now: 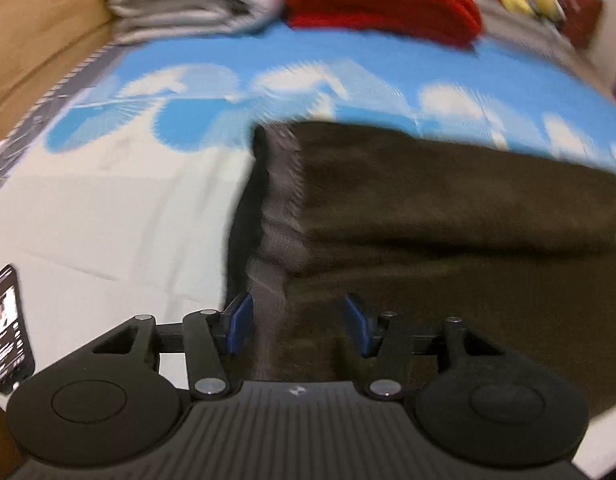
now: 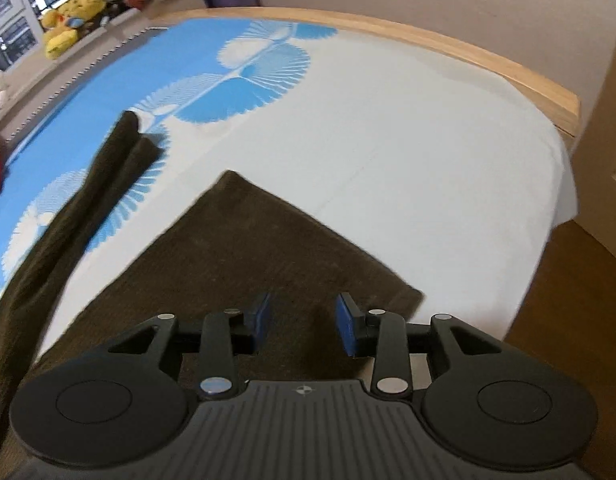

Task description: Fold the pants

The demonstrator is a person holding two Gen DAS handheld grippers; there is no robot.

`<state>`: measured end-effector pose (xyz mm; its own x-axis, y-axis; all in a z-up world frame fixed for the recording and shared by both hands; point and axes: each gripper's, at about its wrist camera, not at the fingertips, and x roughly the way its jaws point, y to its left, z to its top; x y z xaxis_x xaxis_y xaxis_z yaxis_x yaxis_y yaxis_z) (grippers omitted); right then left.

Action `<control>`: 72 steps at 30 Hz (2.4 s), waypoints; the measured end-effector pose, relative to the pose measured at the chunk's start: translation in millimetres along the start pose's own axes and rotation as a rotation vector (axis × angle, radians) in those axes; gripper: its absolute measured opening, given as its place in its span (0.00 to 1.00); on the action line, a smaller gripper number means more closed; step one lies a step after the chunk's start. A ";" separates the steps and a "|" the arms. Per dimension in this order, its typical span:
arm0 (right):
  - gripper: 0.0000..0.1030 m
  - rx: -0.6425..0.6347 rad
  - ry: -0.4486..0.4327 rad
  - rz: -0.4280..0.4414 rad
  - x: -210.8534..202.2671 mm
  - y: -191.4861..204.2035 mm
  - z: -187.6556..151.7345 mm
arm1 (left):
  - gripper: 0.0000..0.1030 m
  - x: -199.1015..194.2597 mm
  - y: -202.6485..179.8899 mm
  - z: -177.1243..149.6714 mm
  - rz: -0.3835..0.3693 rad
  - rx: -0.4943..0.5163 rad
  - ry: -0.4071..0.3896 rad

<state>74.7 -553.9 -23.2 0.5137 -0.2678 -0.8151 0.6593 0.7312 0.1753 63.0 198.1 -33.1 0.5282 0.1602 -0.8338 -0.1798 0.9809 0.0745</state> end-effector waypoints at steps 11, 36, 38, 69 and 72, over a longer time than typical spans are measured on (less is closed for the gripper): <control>0.38 -0.125 -0.029 0.163 -17.1 68.0 -8.9 | 0.63 11.1 0.0 0.6 0.074 -0.025 0.098; 0.24 -0.209 -0.043 0.376 -17.7 185.4 -2.5 | 0.16 -3.1 -50.4 142.8 -0.116 -0.281 -0.141; 0.24 -0.159 -0.033 0.358 -1.9 181.6 9.8 | 0.16 23.1 -64.5 138.6 -0.120 -0.298 0.006; 0.05 0.203 -0.270 0.104 143.7 170.0 117.4 | 0.19 50.5 -97.3 173.9 -0.135 -0.186 -0.027; 0.06 0.243 -0.125 -0.051 154.5 142.2 108.4 | 0.19 46.3 -94.6 175.2 -0.133 -0.167 -0.039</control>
<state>307.3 -559.4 -64.3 0.5302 -0.3869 -0.7544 0.7908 0.5467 0.2753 249.8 132.1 17.1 0.5875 0.0379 -0.8083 -0.2398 0.9622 -0.1291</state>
